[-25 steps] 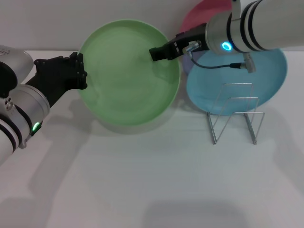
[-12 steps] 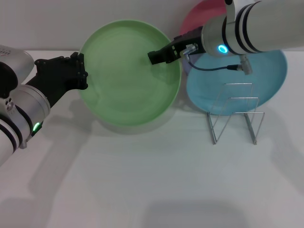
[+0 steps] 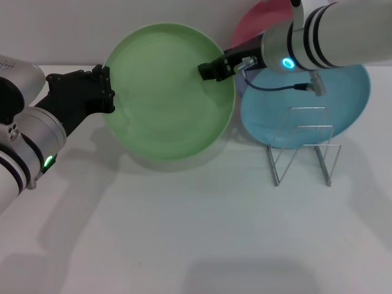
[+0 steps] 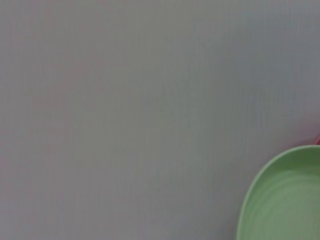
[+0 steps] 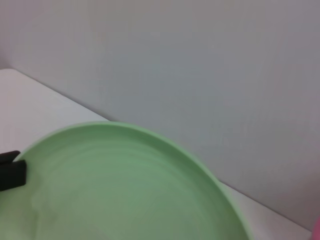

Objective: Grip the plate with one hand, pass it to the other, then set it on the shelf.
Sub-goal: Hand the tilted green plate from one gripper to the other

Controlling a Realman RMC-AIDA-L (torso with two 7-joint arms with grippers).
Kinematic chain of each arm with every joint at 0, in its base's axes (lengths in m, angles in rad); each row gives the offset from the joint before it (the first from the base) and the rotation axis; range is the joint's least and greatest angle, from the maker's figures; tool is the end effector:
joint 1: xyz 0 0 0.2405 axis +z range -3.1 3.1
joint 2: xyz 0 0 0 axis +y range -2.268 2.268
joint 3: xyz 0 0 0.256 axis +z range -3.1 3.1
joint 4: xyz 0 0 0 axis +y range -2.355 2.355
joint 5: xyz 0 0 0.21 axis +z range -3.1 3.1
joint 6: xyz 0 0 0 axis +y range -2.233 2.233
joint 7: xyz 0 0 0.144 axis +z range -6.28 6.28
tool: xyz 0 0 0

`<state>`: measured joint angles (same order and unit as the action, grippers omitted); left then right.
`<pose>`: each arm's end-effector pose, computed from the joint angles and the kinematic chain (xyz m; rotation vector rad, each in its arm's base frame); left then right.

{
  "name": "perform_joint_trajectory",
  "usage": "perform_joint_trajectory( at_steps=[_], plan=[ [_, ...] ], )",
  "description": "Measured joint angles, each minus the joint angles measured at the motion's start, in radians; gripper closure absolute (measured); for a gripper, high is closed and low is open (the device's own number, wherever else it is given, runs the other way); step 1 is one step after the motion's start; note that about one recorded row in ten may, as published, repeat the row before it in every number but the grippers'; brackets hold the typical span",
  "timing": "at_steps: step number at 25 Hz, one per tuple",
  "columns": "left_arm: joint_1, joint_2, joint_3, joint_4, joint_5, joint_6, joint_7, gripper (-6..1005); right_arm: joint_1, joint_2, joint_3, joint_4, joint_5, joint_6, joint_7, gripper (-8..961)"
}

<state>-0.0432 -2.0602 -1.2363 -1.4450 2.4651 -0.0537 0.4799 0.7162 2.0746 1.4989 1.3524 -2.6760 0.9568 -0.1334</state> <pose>-0.1998 0.3382 -0.0090 -1.9150 -0.5917 -0.4721 0.0829 0.4152 -0.0260 -2.3013 0.7500 0.0613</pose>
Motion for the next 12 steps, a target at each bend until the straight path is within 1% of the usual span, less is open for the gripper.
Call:
perform_joint_trajectory(
  at_steps=[5,12],
  plan=[
    [-0.002,-0.001,0.000,0.000,0.000,0.000,0.000,884,0.002,-0.001,-0.004,0.000,0.000,0.000,0.000,310],
    [-0.001,-0.002,0.000,0.000,0.000,0.001,-0.002,879,0.005,-0.001,-0.004,0.005,-0.005,0.012,-0.001,524]
  ],
)
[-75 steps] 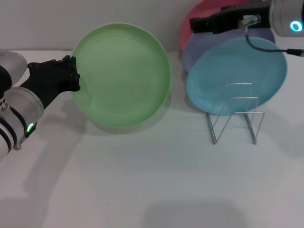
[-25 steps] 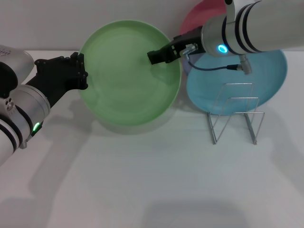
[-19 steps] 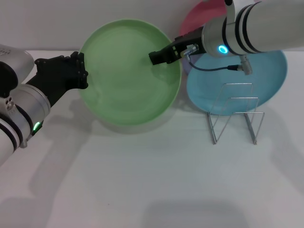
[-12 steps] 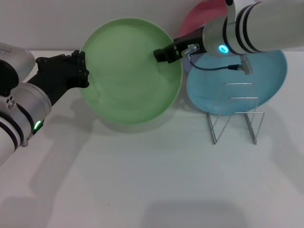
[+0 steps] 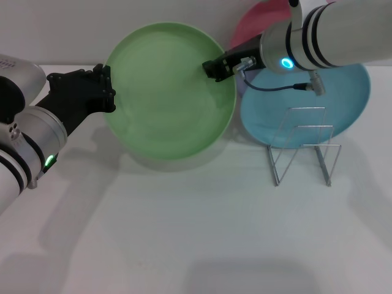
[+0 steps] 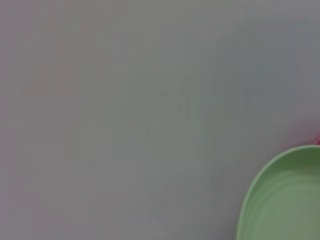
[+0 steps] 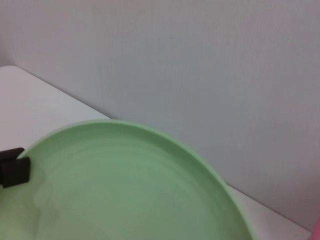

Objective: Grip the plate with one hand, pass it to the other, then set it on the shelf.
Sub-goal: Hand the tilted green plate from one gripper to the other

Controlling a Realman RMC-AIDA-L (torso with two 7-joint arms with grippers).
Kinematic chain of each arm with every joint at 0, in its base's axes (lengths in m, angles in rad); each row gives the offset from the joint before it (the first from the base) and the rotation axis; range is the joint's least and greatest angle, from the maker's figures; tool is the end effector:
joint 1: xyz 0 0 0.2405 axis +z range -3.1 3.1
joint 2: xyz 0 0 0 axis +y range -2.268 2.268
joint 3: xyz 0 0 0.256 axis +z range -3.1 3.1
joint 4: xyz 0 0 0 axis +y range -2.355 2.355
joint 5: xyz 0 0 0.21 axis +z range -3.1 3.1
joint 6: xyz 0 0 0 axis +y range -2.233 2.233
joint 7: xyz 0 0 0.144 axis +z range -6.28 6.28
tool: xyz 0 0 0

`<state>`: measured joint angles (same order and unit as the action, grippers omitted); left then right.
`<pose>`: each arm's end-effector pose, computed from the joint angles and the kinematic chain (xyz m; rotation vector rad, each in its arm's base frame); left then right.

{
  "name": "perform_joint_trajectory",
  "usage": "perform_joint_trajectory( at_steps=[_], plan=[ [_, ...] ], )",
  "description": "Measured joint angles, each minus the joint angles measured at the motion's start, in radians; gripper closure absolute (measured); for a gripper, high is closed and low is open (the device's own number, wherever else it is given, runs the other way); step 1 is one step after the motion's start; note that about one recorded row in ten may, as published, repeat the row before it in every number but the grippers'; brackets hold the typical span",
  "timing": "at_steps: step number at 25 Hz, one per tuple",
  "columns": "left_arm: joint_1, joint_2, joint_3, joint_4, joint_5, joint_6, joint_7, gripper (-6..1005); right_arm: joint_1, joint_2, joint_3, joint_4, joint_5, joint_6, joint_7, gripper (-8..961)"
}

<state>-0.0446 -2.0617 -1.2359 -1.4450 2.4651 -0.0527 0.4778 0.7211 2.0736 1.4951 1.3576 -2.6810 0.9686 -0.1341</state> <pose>-0.1988 0.3384 -0.0094 -1.9146 -0.5929 -0.4765 0.0811 0.4144 -0.0261 -2.3069 0.7384 0.0485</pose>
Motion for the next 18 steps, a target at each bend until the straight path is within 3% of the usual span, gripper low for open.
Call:
perform_joint_trajectory(
  at_steps=[12,18],
  plan=[
    [0.007,0.001,0.024,-0.003,0.005,0.035,0.003,871,-0.020,0.003,-0.088,0.065,-0.112,0.004,-0.029,857],
    [0.016,0.001,0.055,-0.012,0.013,0.069,0.005,866,-0.040,0.005,-0.092,0.099,-0.115,-0.002,-0.028,858]
  ],
)
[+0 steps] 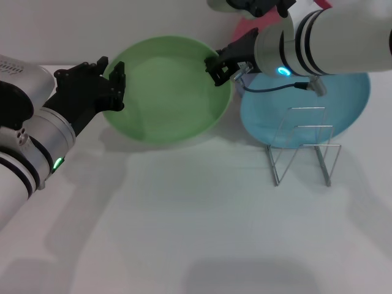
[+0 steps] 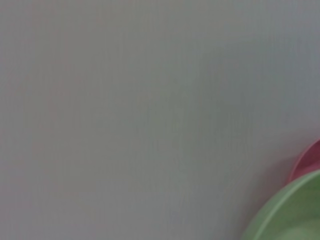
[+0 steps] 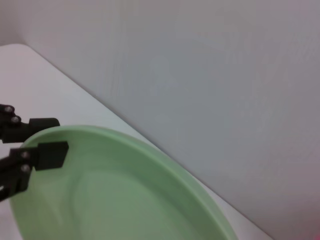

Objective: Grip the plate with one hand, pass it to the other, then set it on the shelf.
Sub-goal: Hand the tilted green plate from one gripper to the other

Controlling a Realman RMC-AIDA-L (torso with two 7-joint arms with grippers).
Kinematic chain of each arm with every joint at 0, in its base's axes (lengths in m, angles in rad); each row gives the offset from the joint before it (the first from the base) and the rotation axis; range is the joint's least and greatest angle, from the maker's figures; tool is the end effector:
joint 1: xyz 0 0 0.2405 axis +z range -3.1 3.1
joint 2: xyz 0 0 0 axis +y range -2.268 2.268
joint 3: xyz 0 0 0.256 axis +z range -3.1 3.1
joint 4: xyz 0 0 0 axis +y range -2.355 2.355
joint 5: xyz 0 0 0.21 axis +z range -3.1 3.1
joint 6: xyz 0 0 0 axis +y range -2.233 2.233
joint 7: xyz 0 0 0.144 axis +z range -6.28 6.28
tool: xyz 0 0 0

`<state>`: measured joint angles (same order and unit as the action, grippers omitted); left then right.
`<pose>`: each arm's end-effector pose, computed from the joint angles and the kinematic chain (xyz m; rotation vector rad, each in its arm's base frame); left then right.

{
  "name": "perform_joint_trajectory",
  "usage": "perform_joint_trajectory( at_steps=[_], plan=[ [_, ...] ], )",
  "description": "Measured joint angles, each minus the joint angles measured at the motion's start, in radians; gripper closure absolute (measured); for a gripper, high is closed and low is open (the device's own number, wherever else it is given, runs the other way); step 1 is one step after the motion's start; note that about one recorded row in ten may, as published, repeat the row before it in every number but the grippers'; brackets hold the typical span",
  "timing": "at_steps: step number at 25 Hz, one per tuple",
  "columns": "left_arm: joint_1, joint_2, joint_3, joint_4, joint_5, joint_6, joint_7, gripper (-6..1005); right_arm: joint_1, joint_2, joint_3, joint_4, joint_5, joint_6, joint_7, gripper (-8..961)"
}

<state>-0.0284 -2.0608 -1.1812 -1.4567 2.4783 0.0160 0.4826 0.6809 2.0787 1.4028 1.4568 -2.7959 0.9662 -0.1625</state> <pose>-0.1882 0.3315 -0.0149 -1.9146 -0.5386 -0.5153 0.0712 0.4009 -0.0291 -2.3100 0.5205 -0.0169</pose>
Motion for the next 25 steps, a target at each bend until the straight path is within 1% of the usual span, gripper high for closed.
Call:
perform_joint_trajectory(
  at_steps=[2,10,14,19,23,25],
  plan=[
    [0.002,0.001,0.001,-0.005,0.001,0.000,0.000,865,-0.005,0.001,0.000,0.008,-0.005,-0.001,0.002,859],
    [0.016,0.002,0.001,-0.025,0.002,-0.006,0.001,562,-0.017,0.003,0.000,0.026,-0.034,-0.003,0.017,860],
    [0.033,0.002,0.000,-0.044,0.002,-0.006,0.001,405,-0.020,0.003,0.001,0.029,-0.070,-0.004,0.039,881],
    [0.044,0.002,-0.006,-0.051,0.002,-0.007,0.004,175,-0.027,0.003,0.001,0.060,-0.095,-0.007,0.046,897],
    [0.053,0.002,-0.024,-0.030,0.002,0.020,0.004,175,-0.046,0.001,0.001,0.132,-0.096,0.011,0.040,900],
    [0.056,0.001,-0.046,-0.010,0.002,0.040,0.004,175,-0.053,-0.001,0.000,0.183,-0.100,0.049,0.032,899]
  ],
)
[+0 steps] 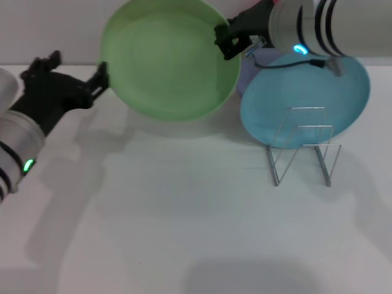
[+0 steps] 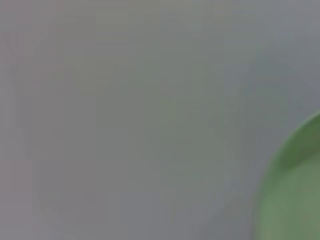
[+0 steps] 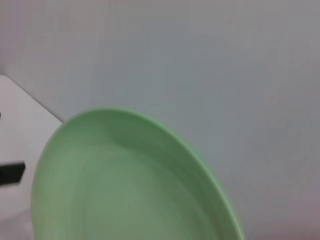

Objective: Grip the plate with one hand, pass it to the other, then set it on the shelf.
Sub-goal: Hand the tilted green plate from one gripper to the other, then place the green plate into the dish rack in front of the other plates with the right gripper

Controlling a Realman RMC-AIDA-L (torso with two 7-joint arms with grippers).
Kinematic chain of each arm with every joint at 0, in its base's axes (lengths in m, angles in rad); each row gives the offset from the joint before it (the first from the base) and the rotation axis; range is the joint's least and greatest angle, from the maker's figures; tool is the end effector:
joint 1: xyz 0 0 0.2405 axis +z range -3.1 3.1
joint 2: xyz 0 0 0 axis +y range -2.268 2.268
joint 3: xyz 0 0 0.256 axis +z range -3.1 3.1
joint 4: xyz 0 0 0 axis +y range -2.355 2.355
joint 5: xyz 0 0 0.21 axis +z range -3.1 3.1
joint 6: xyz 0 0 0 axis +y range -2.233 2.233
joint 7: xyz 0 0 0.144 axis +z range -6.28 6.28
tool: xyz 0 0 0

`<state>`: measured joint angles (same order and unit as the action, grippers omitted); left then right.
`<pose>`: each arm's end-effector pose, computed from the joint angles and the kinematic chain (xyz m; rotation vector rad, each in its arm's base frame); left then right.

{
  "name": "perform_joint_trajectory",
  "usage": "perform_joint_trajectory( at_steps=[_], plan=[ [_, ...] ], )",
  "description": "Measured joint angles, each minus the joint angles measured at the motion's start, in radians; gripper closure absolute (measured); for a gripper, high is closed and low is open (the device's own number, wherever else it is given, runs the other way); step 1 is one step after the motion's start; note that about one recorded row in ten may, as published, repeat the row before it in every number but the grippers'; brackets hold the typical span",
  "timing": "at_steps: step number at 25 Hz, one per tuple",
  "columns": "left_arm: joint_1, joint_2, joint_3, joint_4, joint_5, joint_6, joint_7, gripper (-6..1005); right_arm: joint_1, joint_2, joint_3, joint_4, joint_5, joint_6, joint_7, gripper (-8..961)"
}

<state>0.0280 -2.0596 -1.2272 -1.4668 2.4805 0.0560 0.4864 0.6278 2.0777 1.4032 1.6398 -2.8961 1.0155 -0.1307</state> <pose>-0.2085 0.3279 0.0053 -1.8176 -0.5616 -0.5016 0.0532 0.3900 -0.0001 -2.2293 0.4357 0.0365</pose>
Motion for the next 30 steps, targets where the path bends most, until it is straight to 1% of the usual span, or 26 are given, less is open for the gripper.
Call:
perform_joint_trajectory(
  at_steps=[2,5,9,14,17,20,30],
  plan=[
    [0.001,-0.001,-0.013,0.016,0.000,0.016,-0.001,175,-0.009,-0.001,0.001,0.049,-0.009,0.044,-0.012,899],
    [0.004,-0.002,-0.029,0.078,-0.005,0.106,-0.010,175,-0.036,-0.001,0.008,0.144,-0.022,0.116,-0.040,899],
    [0.016,-0.005,-0.029,0.131,-0.009,0.207,-0.019,175,-0.075,-0.003,0.029,0.258,-0.023,0.203,-0.076,898],
    [0.015,-0.005,-0.031,0.164,-0.011,0.241,-0.042,175,-0.133,-0.003,0.052,0.361,-0.023,0.276,-0.107,898],
    [0.014,-0.006,-0.033,0.170,-0.011,0.244,-0.043,175,-0.159,-0.003,0.070,0.390,-0.023,0.309,-0.130,898],
    [0.011,-0.008,-0.035,0.187,-0.012,0.268,-0.043,175,-0.168,-0.003,0.086,0.391,-0.023,0.343,-0.158,898],
    [0.009,-0.009,-0.030,0.205,-0.024,0.284,-0.043,176,-0.147,-0.003,0.142,0.395,-0.023,0.445,-0.232,898]
  ],
)
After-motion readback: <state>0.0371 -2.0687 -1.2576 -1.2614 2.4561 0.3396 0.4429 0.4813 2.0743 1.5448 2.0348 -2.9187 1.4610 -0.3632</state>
